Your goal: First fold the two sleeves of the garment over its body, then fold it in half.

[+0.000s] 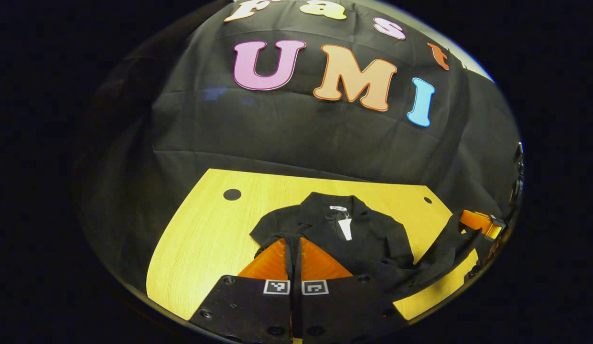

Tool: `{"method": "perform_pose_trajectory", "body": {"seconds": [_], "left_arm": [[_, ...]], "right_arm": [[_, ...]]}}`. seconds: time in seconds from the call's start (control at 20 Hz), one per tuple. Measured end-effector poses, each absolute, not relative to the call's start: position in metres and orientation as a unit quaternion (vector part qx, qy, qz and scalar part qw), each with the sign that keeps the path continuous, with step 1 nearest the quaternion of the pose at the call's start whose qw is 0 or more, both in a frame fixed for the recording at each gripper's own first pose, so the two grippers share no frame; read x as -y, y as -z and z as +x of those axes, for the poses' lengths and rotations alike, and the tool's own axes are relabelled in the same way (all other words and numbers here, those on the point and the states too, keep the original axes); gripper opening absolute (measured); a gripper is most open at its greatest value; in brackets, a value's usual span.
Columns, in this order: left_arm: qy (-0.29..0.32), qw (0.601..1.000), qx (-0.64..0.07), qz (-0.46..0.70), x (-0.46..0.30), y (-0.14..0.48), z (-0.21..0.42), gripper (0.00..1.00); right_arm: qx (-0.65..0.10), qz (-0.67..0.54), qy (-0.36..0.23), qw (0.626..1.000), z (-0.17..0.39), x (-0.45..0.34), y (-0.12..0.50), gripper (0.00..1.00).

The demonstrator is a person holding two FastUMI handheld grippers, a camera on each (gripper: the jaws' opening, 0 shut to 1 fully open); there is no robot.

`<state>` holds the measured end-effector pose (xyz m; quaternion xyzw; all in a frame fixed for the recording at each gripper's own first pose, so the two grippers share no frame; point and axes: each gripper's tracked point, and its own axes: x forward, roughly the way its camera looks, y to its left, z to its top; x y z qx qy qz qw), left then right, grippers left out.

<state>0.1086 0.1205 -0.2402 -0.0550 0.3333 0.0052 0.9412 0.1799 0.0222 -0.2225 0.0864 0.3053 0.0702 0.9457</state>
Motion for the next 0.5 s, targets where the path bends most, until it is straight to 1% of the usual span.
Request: {"method": "perform_pose_trajectory", "body": {"seconds": [0.25,0.4,0.45,0.5], "left_arm": [[-0.003,0.943,-0.328,-0.049,-0.134,0.258,0.145,0.00],[-0.006,0.944,-0.329,-0.033,-0.147,0.277,0.165,0.00],[-0.032,0.943,-0.332,-0.007,-0.163,0.282,0.171,0.00],[-0.058,0.943,-0.328,0.020,-0.180,0.284,0.175,0.00]], "right_arm": [[-0.312,0.090,-0.045,0.945,0.218,-0.017,0.237,0.02],[-0.320,0.092,-0.019,0.943,0.242,-0.010,0.249,0.02],[-0.331,0.089,-0.003,0.939,0.247,-0.007,0.256,0.02],[-0.336,0.082,0.013,0.938,0.250,-0.002,0.260,0.07]]}}
